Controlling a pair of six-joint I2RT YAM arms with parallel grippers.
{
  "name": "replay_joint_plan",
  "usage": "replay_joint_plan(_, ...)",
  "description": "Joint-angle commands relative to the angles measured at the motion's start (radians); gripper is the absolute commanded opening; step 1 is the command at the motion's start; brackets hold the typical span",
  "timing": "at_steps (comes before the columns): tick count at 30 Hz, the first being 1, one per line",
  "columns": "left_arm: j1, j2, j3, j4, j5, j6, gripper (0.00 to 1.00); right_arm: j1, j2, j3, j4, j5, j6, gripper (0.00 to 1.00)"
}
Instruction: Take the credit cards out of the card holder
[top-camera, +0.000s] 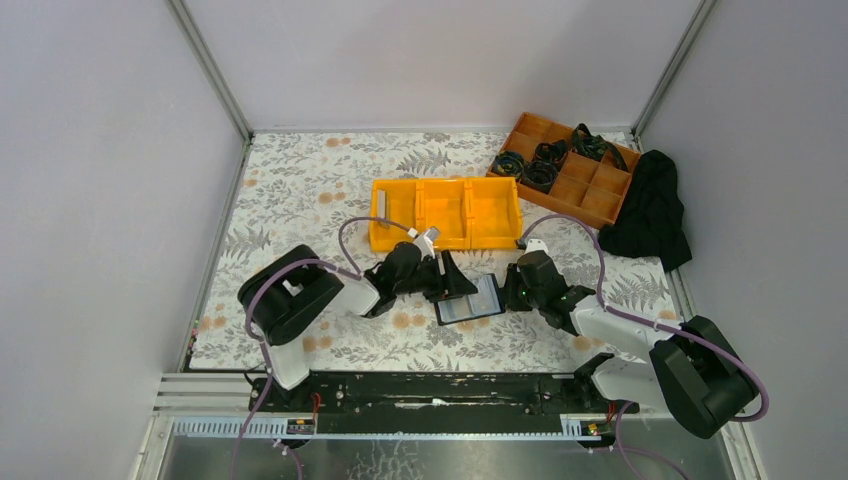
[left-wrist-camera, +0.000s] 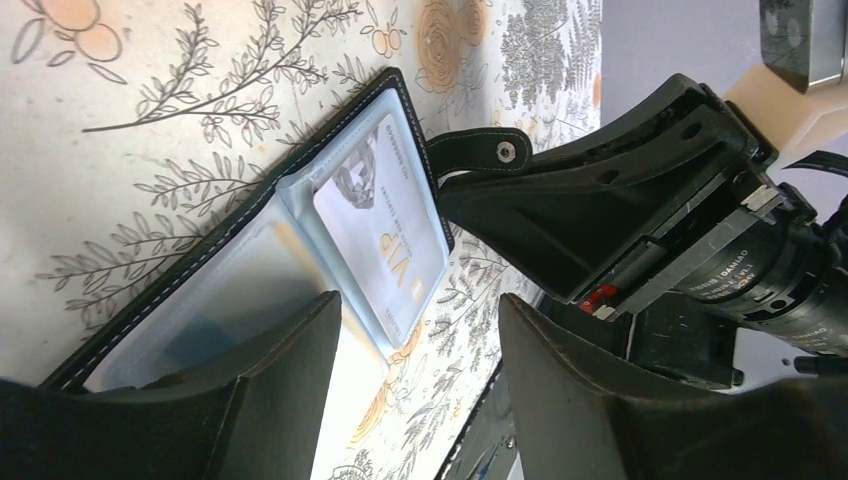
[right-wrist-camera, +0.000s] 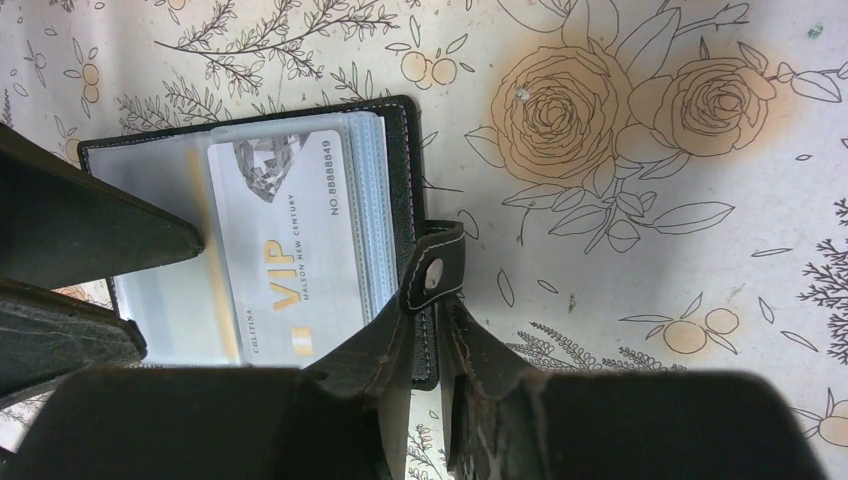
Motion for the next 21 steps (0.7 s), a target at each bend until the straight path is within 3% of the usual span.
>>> replay_joint_plan(1, -0.011, -0.051, 0.014, -0.151, -0.055, 0.091, 0.66, 0.002, 0.0, 0.001, 0.0, -0.002, -0.002, 0.22)
replay_joint_plan(21, -0.018, 0.072, 0.07, -0.066, -0.024, 0.056, 0.68, 0.002, 0.026, -0.014, 0.029, -0.055, 0.007, 0.22)
